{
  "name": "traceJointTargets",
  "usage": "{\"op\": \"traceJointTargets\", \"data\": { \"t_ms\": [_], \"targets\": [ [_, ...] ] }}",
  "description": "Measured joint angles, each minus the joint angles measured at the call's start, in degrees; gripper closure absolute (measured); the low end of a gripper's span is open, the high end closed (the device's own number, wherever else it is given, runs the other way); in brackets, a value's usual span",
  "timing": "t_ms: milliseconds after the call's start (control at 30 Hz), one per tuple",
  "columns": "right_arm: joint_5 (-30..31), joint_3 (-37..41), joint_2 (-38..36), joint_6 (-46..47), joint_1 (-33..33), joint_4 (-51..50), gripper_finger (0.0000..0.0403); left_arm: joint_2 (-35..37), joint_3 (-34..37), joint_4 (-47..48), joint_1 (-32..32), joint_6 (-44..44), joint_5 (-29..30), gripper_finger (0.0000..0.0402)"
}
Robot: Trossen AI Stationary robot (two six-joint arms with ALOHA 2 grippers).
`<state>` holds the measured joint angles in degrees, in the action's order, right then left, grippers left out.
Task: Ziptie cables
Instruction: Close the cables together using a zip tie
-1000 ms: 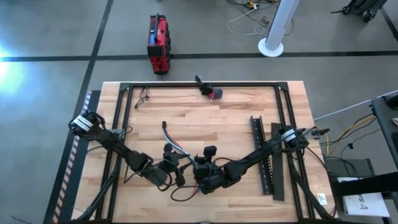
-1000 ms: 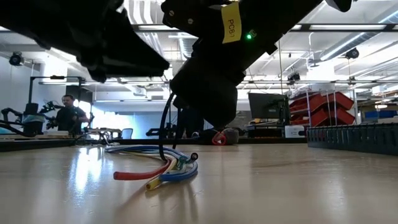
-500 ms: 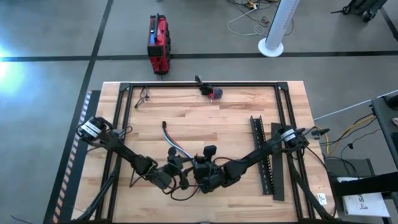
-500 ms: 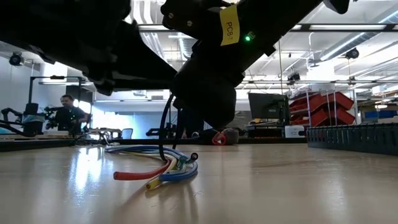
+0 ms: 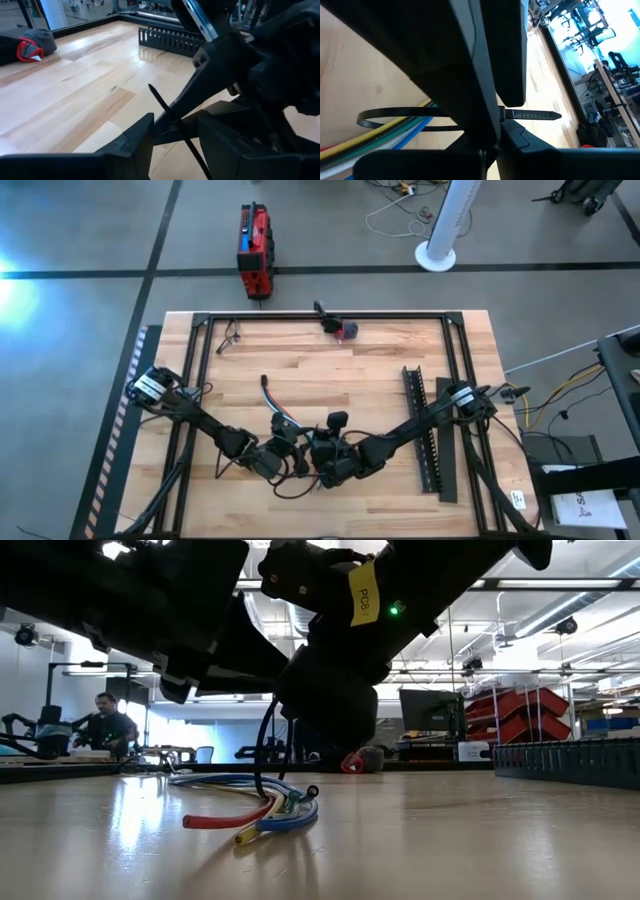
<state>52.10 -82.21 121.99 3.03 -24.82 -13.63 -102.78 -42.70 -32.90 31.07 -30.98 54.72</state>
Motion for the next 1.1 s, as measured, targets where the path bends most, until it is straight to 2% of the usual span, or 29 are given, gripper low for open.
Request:
{"op": "traceJointTargets", "data": {
  "t_ms": [500, 1100],
  "targets": [
    [0.4, 0.0, 0.0, 1.5, -1.2, -2.8, 0.0403, 1.8, 0.1, 4.2, -0.1, 1.5, 0.2, 0.0343],
    [0.2, 0.0, 0.0, 1.5, -1.2, -2.4, 0.0403, 1.8, 0.1, 3.8, -0.6, -1.2, -1.8, 0.0353]
  ]
}}
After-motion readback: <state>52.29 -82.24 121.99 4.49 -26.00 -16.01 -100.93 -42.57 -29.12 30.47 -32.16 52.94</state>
